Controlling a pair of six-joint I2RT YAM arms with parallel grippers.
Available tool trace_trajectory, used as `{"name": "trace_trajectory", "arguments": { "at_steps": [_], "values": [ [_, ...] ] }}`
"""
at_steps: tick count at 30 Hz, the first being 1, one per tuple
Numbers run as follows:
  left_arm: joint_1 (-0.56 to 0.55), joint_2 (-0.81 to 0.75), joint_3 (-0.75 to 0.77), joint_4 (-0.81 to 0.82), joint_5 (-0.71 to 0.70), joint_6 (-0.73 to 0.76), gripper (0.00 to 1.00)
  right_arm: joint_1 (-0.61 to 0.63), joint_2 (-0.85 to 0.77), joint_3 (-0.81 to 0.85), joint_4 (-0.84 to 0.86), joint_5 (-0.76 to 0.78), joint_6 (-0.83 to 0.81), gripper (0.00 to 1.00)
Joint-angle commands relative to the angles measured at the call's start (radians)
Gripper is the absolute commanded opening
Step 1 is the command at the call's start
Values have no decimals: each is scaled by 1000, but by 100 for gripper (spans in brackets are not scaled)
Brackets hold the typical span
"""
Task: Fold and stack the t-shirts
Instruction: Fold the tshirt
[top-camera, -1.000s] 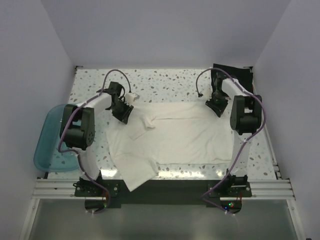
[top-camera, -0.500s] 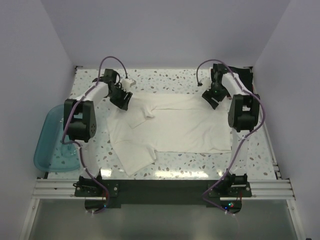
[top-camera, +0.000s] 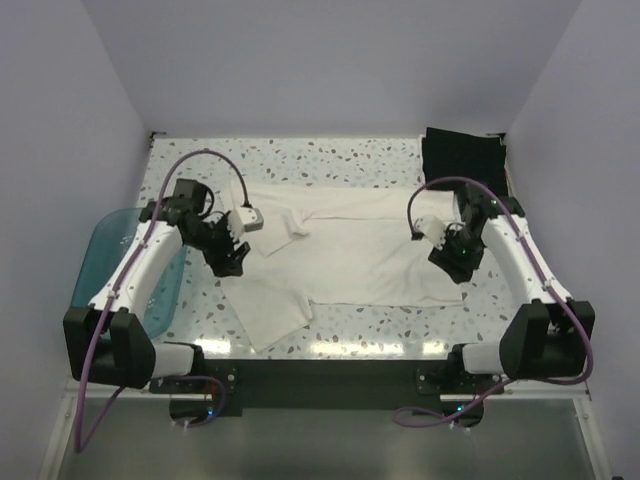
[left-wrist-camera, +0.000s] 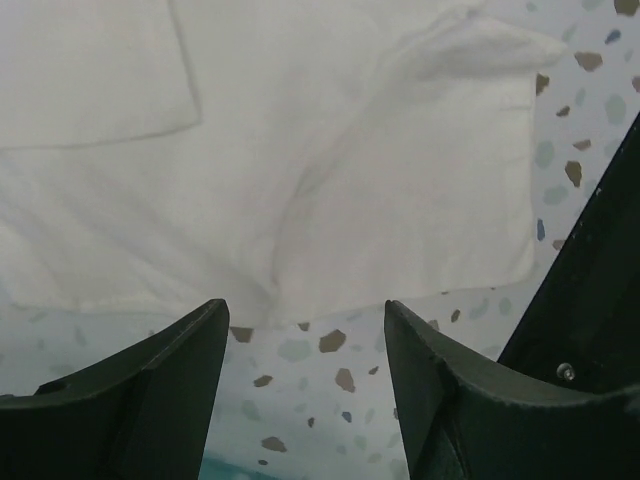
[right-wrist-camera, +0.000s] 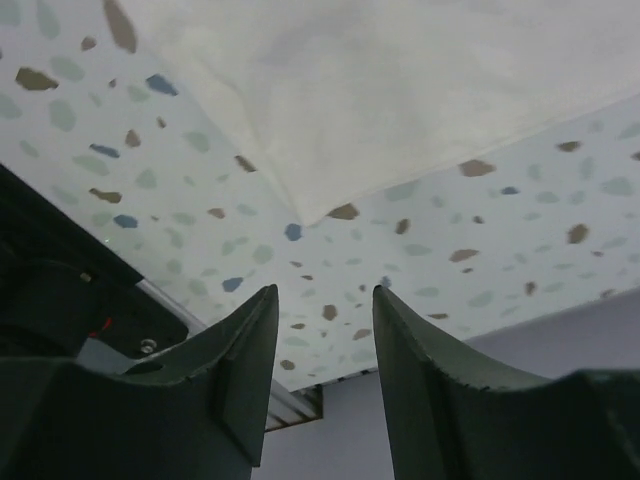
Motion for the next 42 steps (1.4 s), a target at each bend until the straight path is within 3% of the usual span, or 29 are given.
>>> {"name": "trace_trajectory", "arguments": {
  "at_steps": [1, 6, 11, 15, 28, 31, 34, 35, 38, 42],
  "values": [
    [-3, -71, -141, -90, 33, 118, 68, 4, -86, -185, 14, 34, -46, 47],
    [-75, -198, -315, -38, -62, 191, 69, 13, -185, -386, 174, 96, -52, 51],
    [-207, -278, -450, 70, -175, 139, 70, 21, -195, -469, 282, 112, -35, 51],
    [-267, -252, -468, 116, -219, 90, 70, 41, -183, -495, 325, 115, -31, 50],
    [-304, -178, -477, 160, -218, 111, 70, 130, -68, -574, 486, 151, -3, 49],
    [-327, -175, -496, 176, -246, 116, 71, 142, -47, -589, 530, 175, -3, 44],
    [-350, -166, -520, 196, -284, 116, 71, 140, -27, -598, 559, 201, -3, 26],
    [-353, -163, -525, 205, -297, 116, 70, 140, -24, -601, 564, 204, -3, 15],
    [-371, -157, -536, 233, -312, 107, 70, 140, -16, -603, 582, 227, -2, 0],
    [-399, -142, -542, 295, -338, 66, 70, 140, -10, -589, 576, 231, 1, 0]
  ]
}}
